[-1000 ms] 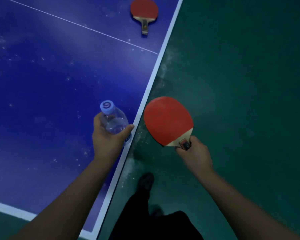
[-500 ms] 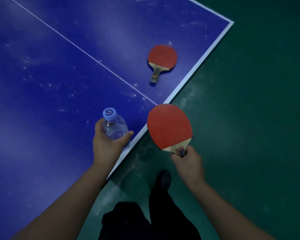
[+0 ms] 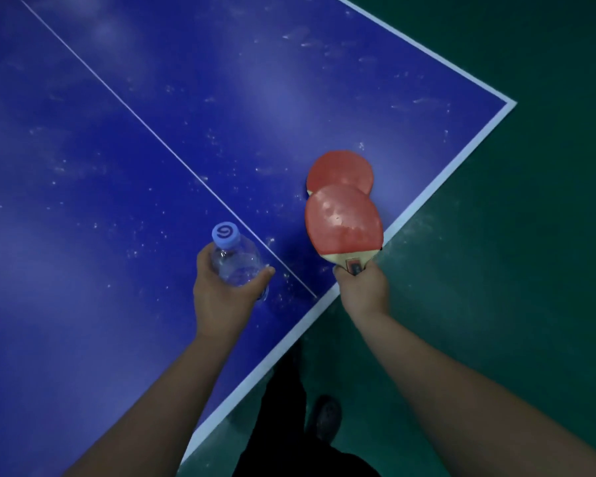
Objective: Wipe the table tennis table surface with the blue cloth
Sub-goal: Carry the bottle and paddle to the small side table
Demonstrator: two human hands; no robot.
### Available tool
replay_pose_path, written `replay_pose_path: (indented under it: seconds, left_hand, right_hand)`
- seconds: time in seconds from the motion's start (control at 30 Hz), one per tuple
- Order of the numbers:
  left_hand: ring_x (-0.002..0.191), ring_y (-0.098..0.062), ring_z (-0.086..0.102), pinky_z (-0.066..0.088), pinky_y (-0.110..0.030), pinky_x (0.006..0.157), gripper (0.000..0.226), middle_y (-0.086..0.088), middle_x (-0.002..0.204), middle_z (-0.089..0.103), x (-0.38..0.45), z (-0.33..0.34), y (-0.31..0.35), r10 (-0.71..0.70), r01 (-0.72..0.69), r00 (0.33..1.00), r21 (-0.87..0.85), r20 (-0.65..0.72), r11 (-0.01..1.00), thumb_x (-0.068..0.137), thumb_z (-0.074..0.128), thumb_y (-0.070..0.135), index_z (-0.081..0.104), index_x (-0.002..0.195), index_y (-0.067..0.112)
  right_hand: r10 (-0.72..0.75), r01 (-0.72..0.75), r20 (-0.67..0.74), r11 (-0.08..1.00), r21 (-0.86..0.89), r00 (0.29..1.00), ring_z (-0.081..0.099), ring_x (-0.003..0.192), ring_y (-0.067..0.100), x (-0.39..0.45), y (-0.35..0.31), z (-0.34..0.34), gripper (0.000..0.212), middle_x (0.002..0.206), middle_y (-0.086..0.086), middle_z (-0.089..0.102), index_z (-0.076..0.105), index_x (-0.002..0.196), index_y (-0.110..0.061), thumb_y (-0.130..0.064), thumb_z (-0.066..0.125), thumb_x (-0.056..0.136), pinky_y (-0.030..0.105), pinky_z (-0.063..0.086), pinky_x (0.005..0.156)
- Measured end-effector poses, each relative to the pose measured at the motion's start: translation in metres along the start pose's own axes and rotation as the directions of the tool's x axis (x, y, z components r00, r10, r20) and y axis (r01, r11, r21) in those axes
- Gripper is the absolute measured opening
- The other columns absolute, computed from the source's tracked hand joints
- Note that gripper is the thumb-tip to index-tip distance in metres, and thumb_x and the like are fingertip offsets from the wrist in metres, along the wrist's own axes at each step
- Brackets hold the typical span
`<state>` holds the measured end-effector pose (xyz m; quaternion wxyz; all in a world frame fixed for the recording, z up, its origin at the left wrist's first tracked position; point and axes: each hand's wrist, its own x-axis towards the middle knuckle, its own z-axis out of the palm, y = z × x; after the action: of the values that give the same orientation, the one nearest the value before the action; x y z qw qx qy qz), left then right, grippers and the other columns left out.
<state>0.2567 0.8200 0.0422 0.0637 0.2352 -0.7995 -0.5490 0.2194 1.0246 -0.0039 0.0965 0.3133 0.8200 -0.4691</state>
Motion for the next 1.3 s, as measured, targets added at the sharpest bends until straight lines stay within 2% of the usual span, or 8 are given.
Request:
replay_pose_path:
  seconds: [0.23, 0.4, 0.67, 0.77, 0.87, 1.03, 1.2, 1.3]
  left_hand:
    - [0.099, 0.007, 0.06, 0.044, -0.011, 0.077, 0.073, 0.019, 0.115, 0.061, 0.076, 0.022, 0.009, -0.013, 0.014, 1.0, -0.024, 0.017, 1.0, 0.065, 0.091, 0.033, 0.051, 0.126, 0.025]
    - [0.093, 0.016, 0.058, 0.041, -0.005, 0.074, 0.069, 0.022, 0.11, 0.061, 0.114, 0.034, 0.011, -0.018, 0.019, 0.999, -0.024, 0.041, 1.0, 0.067, 0.092, 0.027, 0.05, 0.121, 0.031]
    - [0.095, 0.014, 0.06, 0.042, 0.0, 0.076, 0.065, 0.022, 0.11, 0.062, 0.141, 0.044, 0.013, -0.023, 0.025, 0.999, -0.047, 0.045, 0.999, 0.068, 0.092, 0.022, 0.049, 0.114, 0.038]
    - [0.093, 0.016, 0.059, 0.041, 0.001, 0.074, 0.065, 0.021, 0.111, 0.062, 0.142, 0.045, 0.012, -0.034, 0.037, 0.998, -0.045, 0.057, 0.998, 0.068, 0.092, 0.022, 0.05, 0.117, 0.032]
    - [0.094, 0.016, 0.058, 0.04, 0.002, 0.074, 0.067, 0.02, 0.112, 0.062, 0.141, 0.044, 0.009, -0.045, 0.048, 0.997, -0.038, 0.069, 0.998, 0.068, 0.092, 0.023, 0.05, 0.12, 0.028]
    - [0.092, 0.018, 0.058, 0.04, 0.002, 0.072, 0.067, 0.022, 0.111, 0.061, 0.139, 0.045, 0.006, -0.051, 0.054, 0.995, -0.029, 0.091, 0.998, 0.067, 0.092, 0.023, 0.05, 0.12, 0.028]
    - [0.095, 0.017, 0.058, 0.041, 0.0, 0.074, 0.072, 0.018, 0.114, 0.062, 0.14, 0.048, 0.005, -0.051, 0.053, 0.992, -0.018, 0.112, 0.998, 0.066, 0.092, 0.025, 0.051, 0.125, 0.022]
    - [0.1, 0.011, 0.059, 0.048, -0.012, 0.082, 0.073, 0.016, 0.117, 0.062, 0.139, 0.052, 0.007, -0.05, 0.052, 0.989, -0.008, 0.138, 0.999, 0.066, 0.092, 0.03, 0.05, 0.126, 0.026]
  right_hand:
    - [0.116, -0.113, -0.09, 0.993, 0.036, 0.989, 0.059, 0.083, 0.024, 0.071, -0.054, 0.05, 0.037, 0.095, 0.002, 0.062, 0.054, 0.103, -0.009, -0.038, 0.072, 0.088, 0.031, 0.043, 0.067]
    - [0.182, -0.176, -0.144, 0.983, 0.055, 0.973, 0.061, 0.08, 0.024, 0.096, -0.073, 0.077, 0.044, 0.102, 0.009, 0.064, 0.054, 0.106, -0.006, -0.041, 0.073, 0.087, 0.028, 0.042, 0.059]
    - [0.373, -0.378, -0.16, 0.926, -0.002, 0.914, 0.06, 0.101, 0.034, 0.11, -0.093, 0.09, 0.077, 0.119, 0.01, 0.053, 0.044, 0.123, -0.007, -0.045, 0.086, 0.071, 0.049, 0.057, 0.081]
    - [0.459, -0.451, -0.064, 0.885, 0.114, 0.886, 0.063, 0.082, 0.025, 0.115, -0.101, 0.089, 0.063, 0.115, 0.01, 0.06, 0.047, 0.122, -0.006, -0.025, 0.084, 0.075, 0.035, 0.055, 0.06]
    - [0.445, -0.445, 0.018, 0.89, 0.099, 0.895, 0.053, 0.055, 0.013, 0.117, -0.103, 0.079, 0.035, 0.084, 0.003, 0.062, 0.057, 0.11, -0.006, -0.018, 0.076, 0.083, 0.019, 0.034, 0.041]
    - [0.417, -0.417, 0.017, 0.909, -0.005, 0.909, 0.052, 0.056, 0.016, 0.112, -0.096, 0.061, 0.015, 0.071, 0.001, 0.057, 0.06, 0.092, -0.009, -0.02, 0.068, 0.085, 0.024, 0.038, 0.048]
    - [0.376, -0.376, -0.019, 0.925, -0.045, 0.927, 0.06, 0.068, 0.023, 0.108, -0.079, 0.05, 0.023, 0.082, 0.006, 0.063, 0.06, 0.097, -0.007, -0.019, 0.069, 0.08, 0.029, 0.046, 0.056]
    - [0.342, -0.342, -0.021, 0.933, -0.108, 0.939, 0.066, 0.074, 0.028, 0.104, -0.072, 0.044, 0.031, 0.088, 0.01, 0.067, 0.058, 0.099, -0.006, -0.021, 0.072, 0.077, 0.033, 0.053, 0.056]
